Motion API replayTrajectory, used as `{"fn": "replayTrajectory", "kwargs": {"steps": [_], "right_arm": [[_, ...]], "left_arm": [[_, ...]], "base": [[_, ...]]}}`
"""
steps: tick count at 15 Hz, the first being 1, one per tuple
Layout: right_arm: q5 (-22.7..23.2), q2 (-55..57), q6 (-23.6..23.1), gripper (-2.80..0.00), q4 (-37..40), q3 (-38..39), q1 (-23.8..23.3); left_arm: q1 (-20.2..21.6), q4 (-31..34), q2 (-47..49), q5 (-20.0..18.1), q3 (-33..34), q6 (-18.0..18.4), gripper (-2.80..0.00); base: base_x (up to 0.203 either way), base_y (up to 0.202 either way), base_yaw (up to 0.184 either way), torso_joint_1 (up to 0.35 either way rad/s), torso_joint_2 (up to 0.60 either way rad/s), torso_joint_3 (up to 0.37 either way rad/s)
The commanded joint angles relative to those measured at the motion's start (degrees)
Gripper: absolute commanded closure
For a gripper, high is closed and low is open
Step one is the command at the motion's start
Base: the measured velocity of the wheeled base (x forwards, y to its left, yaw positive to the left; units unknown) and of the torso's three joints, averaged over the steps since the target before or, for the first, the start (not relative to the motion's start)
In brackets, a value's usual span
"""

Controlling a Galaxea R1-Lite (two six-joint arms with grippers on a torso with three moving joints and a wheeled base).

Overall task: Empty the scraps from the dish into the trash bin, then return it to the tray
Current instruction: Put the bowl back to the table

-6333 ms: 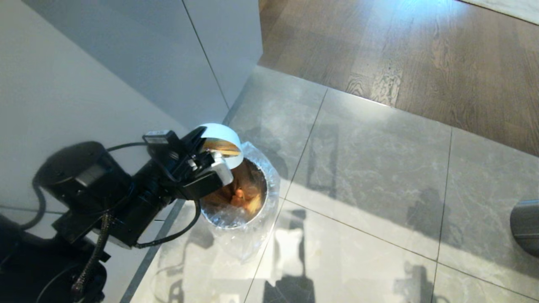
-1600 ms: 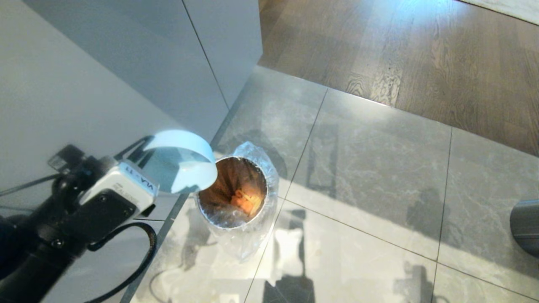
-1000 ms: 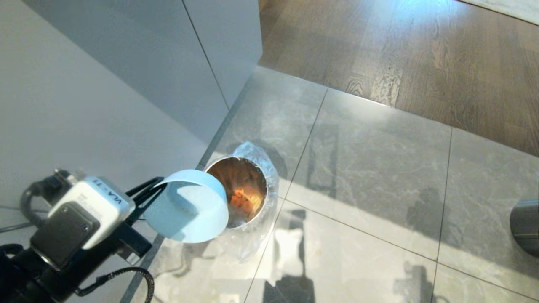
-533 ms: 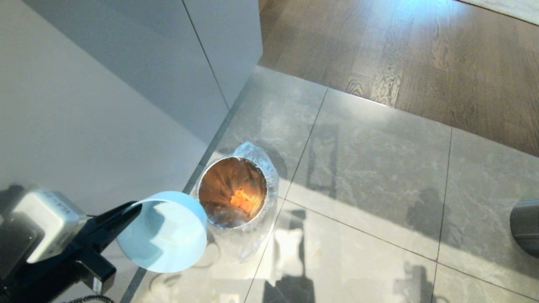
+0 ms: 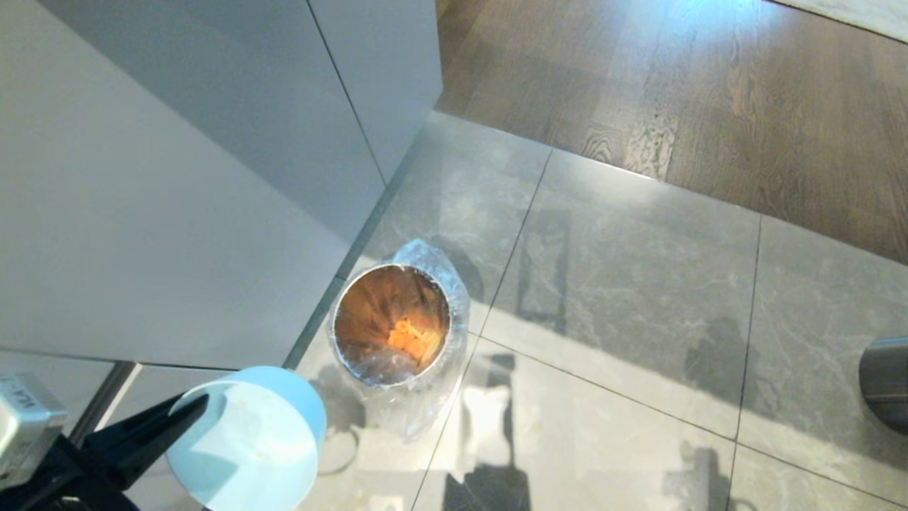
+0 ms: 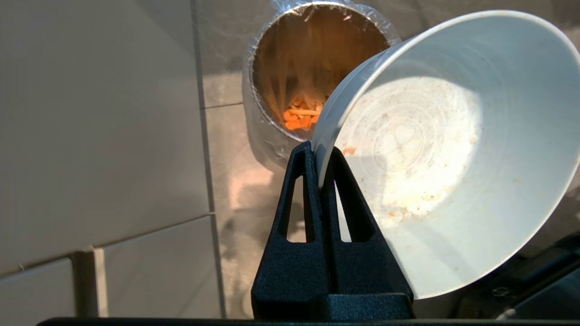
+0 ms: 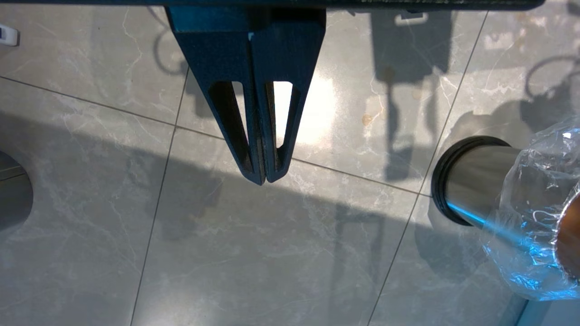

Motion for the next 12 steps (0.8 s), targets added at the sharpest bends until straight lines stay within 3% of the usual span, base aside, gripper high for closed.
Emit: {"fn": "replayTrajectory", "kwargs": {"steps": [1,7,12], "right_arm": [[-0.03,-0.02,0.07,0.00,-0.03,-0.04,0.01],[-0.03,-0.02,0.07,0.00,-0.03,-0.04,0.01],[-0.03,-0.02,0.07,0.00,-0.03,-0.04,0.01]], "left_arm": [[2.22,0.19,-3.93,-2.22,2.35,-1.26,0.00],[7.93,9.33,-14.54,-8.12,5.03,-5.97,0.00],[10.36,16.88,-26.50,-8.48,8.86,-9.24,0.00]], "base": [[0.000,0.000,0.000,0.000,0.00,0.000],[0.000,0.000,0.000,0.000,0.00,0.000],[0.000,0.000,0.000,0.000,0.00,0.000]]}}
